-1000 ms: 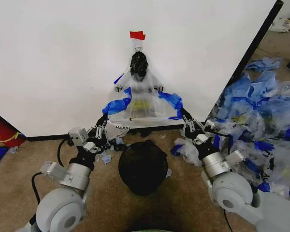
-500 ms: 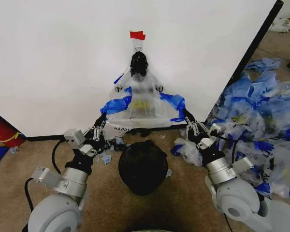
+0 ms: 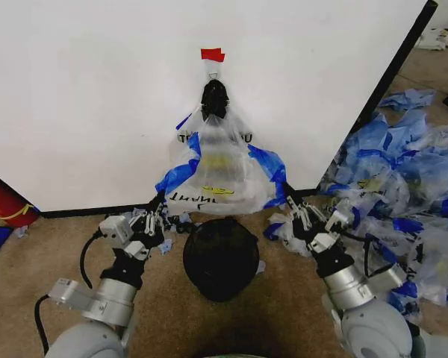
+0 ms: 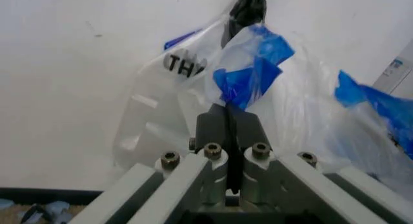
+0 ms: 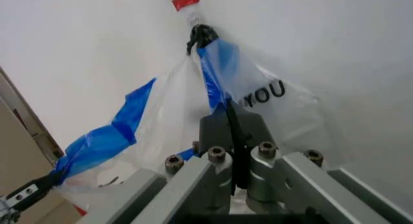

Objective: Pick up the garbage bag from the wall and place it over the trash bin.

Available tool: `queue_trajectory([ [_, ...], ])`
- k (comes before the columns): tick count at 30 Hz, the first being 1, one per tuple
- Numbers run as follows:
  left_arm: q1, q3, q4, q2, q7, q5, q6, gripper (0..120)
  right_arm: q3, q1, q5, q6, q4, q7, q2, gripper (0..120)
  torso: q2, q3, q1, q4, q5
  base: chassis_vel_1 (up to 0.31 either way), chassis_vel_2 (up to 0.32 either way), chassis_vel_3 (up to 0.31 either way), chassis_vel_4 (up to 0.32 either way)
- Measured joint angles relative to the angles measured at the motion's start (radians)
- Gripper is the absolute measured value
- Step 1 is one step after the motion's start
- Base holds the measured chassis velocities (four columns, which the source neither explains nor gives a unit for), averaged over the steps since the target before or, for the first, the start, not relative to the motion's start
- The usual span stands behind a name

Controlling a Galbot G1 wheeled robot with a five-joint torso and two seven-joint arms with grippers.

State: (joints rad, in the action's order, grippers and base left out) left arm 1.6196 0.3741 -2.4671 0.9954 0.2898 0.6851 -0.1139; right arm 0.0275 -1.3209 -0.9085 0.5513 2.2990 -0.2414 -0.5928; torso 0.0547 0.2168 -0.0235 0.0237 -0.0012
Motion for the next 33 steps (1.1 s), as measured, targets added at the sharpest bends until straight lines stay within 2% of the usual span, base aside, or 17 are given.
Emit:
queue_trajectory([
  [16,0.067,-0.054,0.088,0.054,-0.012,-0.082,-0.057,0,-0.007,-0.142,0.113,0.054,-0.085,0.035,-0.038,0,0.000,0.000,0.000,-0.0001,0.0000,0.000,0.000,0.000,0.000],
  [33,0.060,-0.073,0.141,0.068,-0.013,-0.088,-0.063,0,-0.037,-0.152,0.128,0.075,-0.148,0.055,-0.046,0,0.000,0.000,0.000,-0.0001,0.0000,0.000,0.000,0.000,0.000],
])
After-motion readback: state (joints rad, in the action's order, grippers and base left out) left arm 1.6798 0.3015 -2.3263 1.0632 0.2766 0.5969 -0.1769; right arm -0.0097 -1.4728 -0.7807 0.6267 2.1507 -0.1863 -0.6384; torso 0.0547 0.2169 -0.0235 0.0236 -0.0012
